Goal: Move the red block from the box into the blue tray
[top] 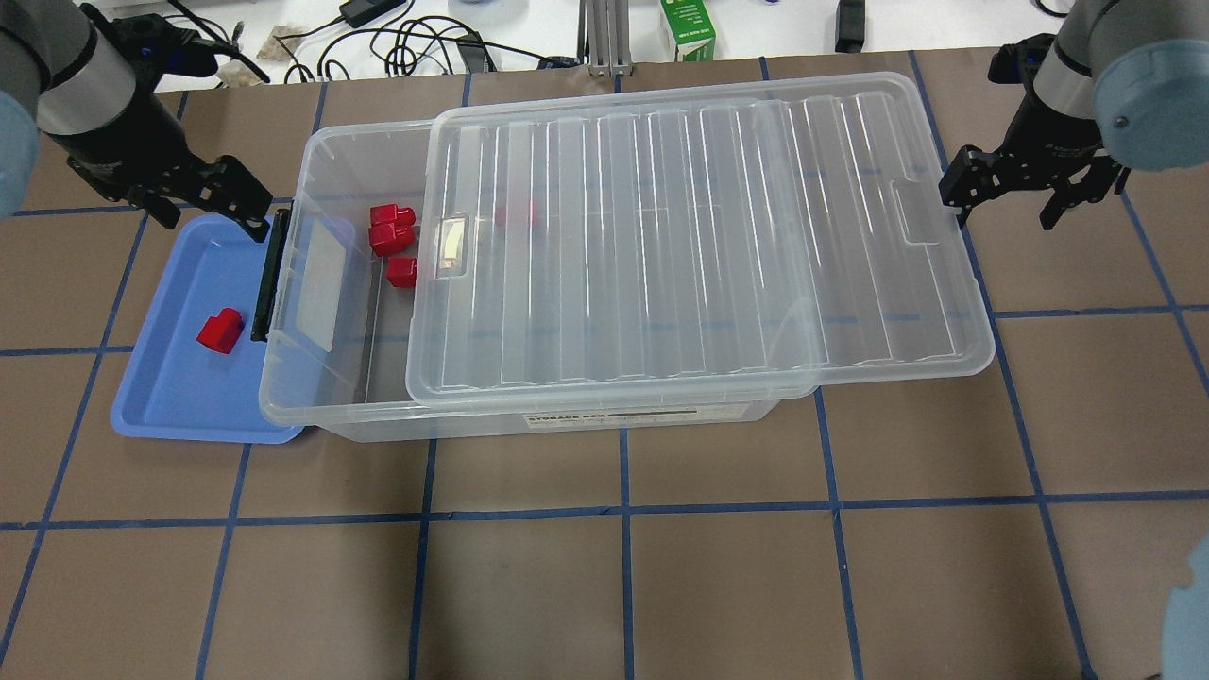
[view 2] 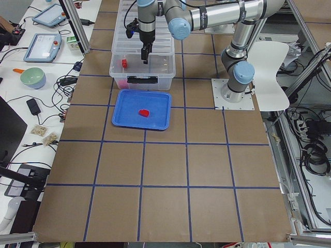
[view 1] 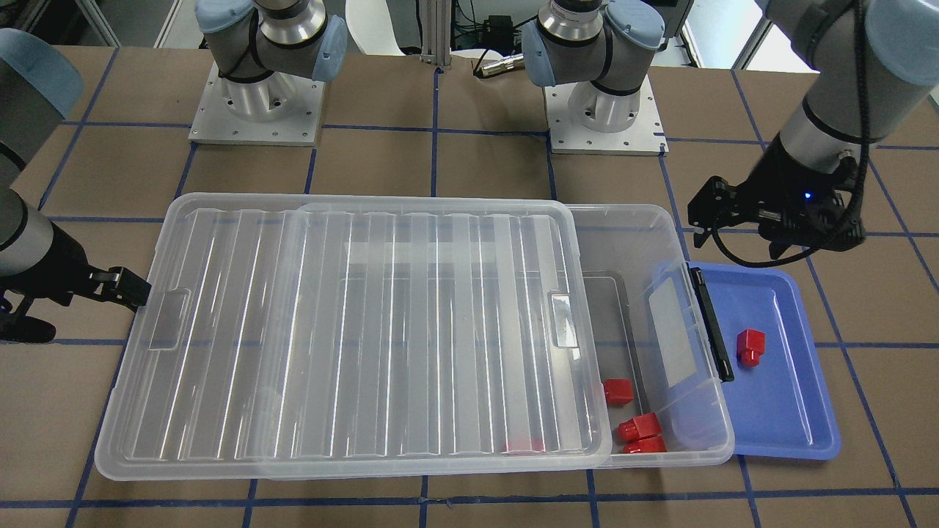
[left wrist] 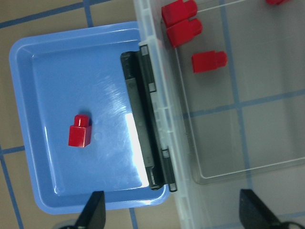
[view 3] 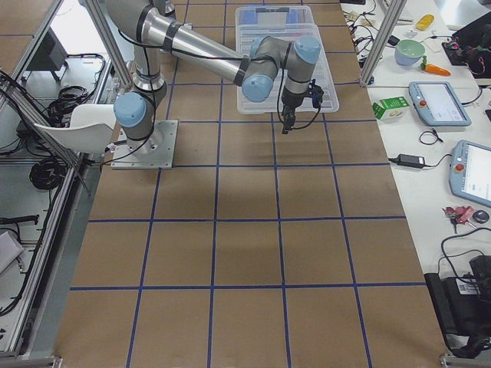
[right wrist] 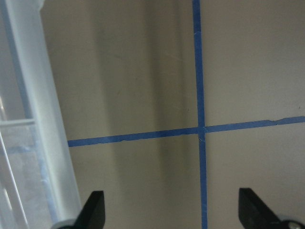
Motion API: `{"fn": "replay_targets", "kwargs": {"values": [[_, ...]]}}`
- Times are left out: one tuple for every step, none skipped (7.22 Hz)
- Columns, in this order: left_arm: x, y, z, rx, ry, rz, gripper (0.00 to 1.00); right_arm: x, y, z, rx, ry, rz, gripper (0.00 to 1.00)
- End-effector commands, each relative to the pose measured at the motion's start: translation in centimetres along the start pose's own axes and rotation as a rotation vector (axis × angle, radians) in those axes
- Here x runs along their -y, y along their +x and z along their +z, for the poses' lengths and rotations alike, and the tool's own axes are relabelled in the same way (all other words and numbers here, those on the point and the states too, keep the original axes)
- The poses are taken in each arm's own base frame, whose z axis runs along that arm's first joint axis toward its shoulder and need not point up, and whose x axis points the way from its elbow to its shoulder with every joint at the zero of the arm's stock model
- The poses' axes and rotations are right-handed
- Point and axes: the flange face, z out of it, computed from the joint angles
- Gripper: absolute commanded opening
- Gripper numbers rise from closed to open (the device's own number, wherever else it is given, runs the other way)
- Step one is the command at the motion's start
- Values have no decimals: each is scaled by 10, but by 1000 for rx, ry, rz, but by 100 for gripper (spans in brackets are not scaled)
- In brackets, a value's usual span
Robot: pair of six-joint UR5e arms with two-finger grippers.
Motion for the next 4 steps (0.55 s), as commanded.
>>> {"fn": "replay_targets", "kwargs": {"values": [[0, 62, -6, -2, 14, -39, 100, -4, -35, -1, -6, 1, 30, 100], [1, 76, -6, -3, 18, -50, 100, -6, -50, -2, -7, 3, 37, 100], [0, 85, -6, -5, 17, -68, 100, -9, -64, -3, -8, 5, 48, 100], [1, 94, -5, -7, 16, -69, 100, -12, -82, -3, -11, 5, 63, 100]]}}
